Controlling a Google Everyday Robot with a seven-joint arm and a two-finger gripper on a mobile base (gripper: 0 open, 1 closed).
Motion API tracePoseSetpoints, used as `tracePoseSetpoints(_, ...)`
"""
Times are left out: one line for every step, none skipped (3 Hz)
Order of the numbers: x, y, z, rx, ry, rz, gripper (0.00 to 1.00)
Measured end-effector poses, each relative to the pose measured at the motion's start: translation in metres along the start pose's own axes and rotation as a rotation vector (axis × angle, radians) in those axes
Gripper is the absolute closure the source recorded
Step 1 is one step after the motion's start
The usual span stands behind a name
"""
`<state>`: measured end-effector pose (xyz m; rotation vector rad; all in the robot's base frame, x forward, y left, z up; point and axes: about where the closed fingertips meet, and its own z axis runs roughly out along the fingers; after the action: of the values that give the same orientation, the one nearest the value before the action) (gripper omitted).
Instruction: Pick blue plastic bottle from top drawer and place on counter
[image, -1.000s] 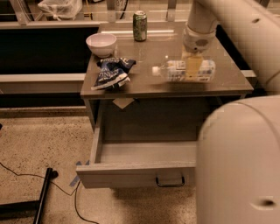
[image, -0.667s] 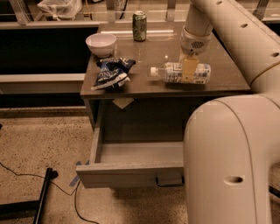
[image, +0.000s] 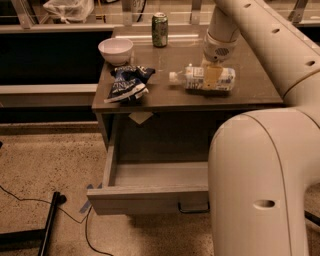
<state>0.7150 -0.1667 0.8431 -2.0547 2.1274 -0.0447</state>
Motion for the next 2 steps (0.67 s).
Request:
tracePoseSetpoints(0.001, 0.000, 0.001, -0.008, -0.039, -0.004, 0.00)
tracePoseSetpoints(0.018, 0.006, -0.026, 0.026, -0.169, 0.021, 0.00)
